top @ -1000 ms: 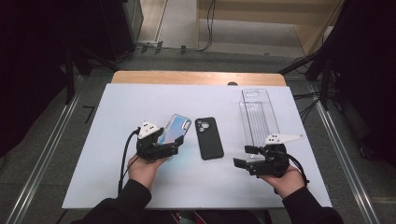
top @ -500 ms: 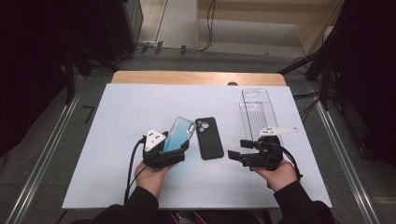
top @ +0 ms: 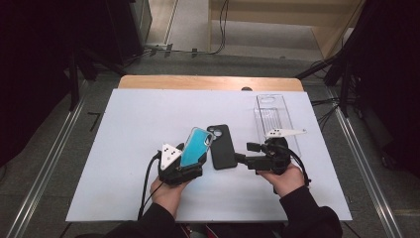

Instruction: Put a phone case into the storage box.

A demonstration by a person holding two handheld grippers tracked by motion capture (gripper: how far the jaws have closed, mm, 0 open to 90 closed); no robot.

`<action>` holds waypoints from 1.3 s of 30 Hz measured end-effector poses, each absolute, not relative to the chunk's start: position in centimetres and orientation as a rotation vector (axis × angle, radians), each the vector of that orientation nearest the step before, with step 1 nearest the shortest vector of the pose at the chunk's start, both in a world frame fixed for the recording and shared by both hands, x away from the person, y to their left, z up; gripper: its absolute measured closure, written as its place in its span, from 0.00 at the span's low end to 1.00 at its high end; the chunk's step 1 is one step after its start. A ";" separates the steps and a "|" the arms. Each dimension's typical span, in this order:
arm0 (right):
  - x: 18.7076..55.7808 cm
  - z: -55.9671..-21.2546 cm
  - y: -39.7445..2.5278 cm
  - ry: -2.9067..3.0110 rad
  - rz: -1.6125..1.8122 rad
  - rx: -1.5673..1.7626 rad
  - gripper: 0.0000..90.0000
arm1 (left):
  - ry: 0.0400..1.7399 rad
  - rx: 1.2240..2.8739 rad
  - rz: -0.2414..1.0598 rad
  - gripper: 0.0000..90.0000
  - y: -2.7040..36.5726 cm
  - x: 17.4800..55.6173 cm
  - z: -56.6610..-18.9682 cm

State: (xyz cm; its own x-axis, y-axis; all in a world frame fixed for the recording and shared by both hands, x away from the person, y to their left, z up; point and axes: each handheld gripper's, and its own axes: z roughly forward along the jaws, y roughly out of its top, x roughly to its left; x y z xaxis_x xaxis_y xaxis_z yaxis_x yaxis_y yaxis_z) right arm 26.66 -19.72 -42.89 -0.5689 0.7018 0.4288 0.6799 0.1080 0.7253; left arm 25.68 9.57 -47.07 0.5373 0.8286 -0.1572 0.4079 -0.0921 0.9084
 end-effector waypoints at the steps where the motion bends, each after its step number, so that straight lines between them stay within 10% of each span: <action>1: 26.7 -42.8 -19.6 2.321 1.502 1.458 0.24 | 1.048 1.708 0.500 0.19 9.5 25.6 -47.1; 39: 30.0 -43.3 -14.7 2.348 1.587 1.577 0.33 | 1.017 1.617 0.527 0.19 7.5 24.1 -48.3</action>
State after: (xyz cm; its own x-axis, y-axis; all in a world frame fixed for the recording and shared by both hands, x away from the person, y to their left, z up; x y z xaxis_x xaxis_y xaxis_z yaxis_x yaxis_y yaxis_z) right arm 29.99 -14.75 -43.26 -0.5233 0.6527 0.5478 0.7518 0.0511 0.6574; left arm 24.12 7.51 -48.29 0.5329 0.8296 -0.1668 0.3423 -0.0311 0.9391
